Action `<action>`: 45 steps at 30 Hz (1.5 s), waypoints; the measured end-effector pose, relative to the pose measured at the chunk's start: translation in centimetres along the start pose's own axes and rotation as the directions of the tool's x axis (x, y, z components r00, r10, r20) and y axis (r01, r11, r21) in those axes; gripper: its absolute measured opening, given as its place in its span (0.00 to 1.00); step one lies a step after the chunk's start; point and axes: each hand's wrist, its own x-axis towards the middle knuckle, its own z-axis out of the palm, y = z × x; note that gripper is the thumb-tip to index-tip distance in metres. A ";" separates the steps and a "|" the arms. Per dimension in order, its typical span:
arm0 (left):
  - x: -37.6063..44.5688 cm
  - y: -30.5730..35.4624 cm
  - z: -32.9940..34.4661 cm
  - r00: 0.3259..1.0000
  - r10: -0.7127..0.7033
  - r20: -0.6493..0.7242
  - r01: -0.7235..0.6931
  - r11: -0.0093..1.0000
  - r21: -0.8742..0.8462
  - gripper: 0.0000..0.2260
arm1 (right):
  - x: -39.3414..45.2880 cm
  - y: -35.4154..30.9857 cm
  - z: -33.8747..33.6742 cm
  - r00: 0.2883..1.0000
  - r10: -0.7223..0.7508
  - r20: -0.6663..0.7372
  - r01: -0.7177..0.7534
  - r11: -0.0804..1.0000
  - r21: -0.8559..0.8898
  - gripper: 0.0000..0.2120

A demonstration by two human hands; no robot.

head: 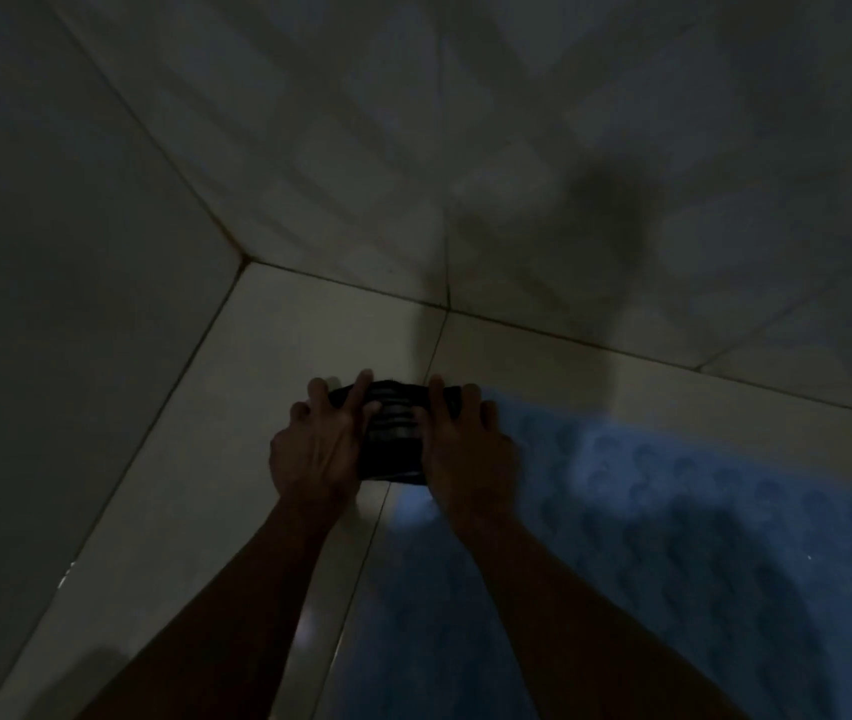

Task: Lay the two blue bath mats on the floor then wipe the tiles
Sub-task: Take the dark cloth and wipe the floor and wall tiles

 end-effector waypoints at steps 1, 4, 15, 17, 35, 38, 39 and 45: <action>0.1 0.4 -0.1 1.000 -0.013 0.011 0.013 1.000 0.014 0.24 | 0.4 0.2 -0.4 1.000 0.015 0.013 -0.015 1.000 0.019 0.27; 0.5 1.7 -0.9 0.999 -0.036 0.016 0.035 0.998 0.048 0.24 | 1.5 0.9 -0.8 0.999 0.044 0.013 -0.045 0.998 0.049 0.24; 2.1 3.8 -1.6 0.996 -0.078 0.054 0.077 0.997 0.018 0.24 | 3.9 3.1 0.9 0.997 0.016 -0.074 -0.010 0.996 0.085 0.20; 2.8 4.0 -1.4 0.996 -0.078 0.032 0.078 0.997 0.001 0.24 | 4.5 3.1 0.7 0.997 0.047 -0.062 -0.042 0.995 0.089 0.20; 8.2 10.1 -1.7 0.997 0.070 -0.040 -0.075 0.987 -0.142 0.22 | 7.5 9.4 0.3 0.957 0.153 -0.246 -0.140 0.988 0.067 0.15; 7.6 10.8 -2.0 0.995 0.096 -0.014 -0.097 0.980 -0.175 0.21 | 6.7 10.3 -0.4 0.967 0.145 -0.208 -0.138 0.989 0.048 0.15; 7.5 11.0 -2.1 0.995 0.099 0.003 -0.097 0.977 -0.188 0.21 | 6.6 10.5 -0.6 0.968 0.155 -0.199 -0.149 0.988 0.047 0.14; 7.2 11.7 -1.5 0.986 0.150 0.068 -0.129 0.960 -0.249 0.23 | 5.6 11.3 -2.3 0.964 0.189 -0.188 -0.191 0.982 0.009 0.16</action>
